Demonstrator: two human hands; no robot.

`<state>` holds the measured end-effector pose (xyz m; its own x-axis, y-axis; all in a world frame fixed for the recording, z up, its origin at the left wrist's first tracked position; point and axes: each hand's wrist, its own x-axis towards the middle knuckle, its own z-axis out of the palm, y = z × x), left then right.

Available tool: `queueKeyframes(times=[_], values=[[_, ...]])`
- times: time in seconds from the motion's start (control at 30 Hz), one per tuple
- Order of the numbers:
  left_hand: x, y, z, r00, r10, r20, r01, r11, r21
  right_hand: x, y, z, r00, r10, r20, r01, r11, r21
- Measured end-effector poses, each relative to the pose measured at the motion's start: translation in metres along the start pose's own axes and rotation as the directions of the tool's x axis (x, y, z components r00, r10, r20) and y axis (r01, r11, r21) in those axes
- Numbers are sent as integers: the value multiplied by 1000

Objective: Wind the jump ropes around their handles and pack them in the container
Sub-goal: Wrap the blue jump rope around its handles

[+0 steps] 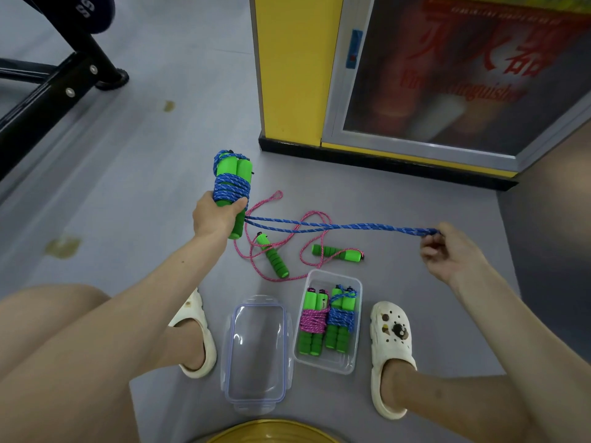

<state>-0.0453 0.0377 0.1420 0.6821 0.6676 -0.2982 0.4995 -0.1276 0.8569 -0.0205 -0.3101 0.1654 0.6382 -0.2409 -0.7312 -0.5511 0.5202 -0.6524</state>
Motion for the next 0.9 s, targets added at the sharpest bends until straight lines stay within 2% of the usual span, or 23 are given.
queueKeyframes(times=[0.17, 0.3, 0.4, 0.47, 0.57, 0.6, 0.63, 0.67, 0.7, 0.73, 0.77, 0.8, 0.83, 0.9], values=[[1, 0, 1, 1000, 15, -2, -14, 1000, 21, -2, 0, 1, 998, -66, -24, 66, 998, 1], [3, 0, 0, 1000, 16, -18, -15, 999, 31, -2, -1, -2, 997, -52, 50, 53, 998, -18], [4, 0, -1, 1000, 5, -20, -5, 1000, 16, 2, 1, -3, 991, -9, 134, 32, 985, -168], [4, -1, -1, 1000, 4, -11, -4, 1000, 11, 5, 3, -3, 991, -81, 111, 117, 918, -379], [3, -1, 0, 1000, 8, 2, -8, 1000, 14, 6, 6, -3, 970, -202, 134, 241, 739, -629], [3, 0, 0, 1000, 10, 3, -11, 1000, 22, 7, 8, -5, 957, -234, 172, 284, 637, -717], [4, 0, 0, 1000, 10, -1, -10, 1000, 23, 7, 11, -6, 930, -294, 221, 340, 459, -821], [4, 1, 0, 1000, 8, -8, -8, 1000, 22, 6, 13, -9, 883, -363, 299, 396, 231, -889], [5, 1, -1, 1000, 6, -17, -6, 1000, 24, 6, 15, -10, 832, -399, 386, 434, 35, -900], [6, 1, -2, 1000, 5, -26, -4, 1000, 28, 5, 15, -12, 812, -387, 438, 456, -51, -889], [8, 2, -4, 999, 1, -35, 0, 1000, 28, 2, 13, -13, 819, -342, 460, 477, -40, -878], [9, 2, -6, 999, -6, -43, 7, 1000, 21, 0, 10, -13, 838, -278, 470, 494, 22, -869], [10, 2, -7, 999, -20, -48, 20, 1000, 13, -2, 5, -13, 849, -223, 479, 512, 121, -850], [10, 1, -9, 997, -60, -43, 59, 998, -23, -7, -5, -12, 832, -197, 518, 551, 390, -737]])
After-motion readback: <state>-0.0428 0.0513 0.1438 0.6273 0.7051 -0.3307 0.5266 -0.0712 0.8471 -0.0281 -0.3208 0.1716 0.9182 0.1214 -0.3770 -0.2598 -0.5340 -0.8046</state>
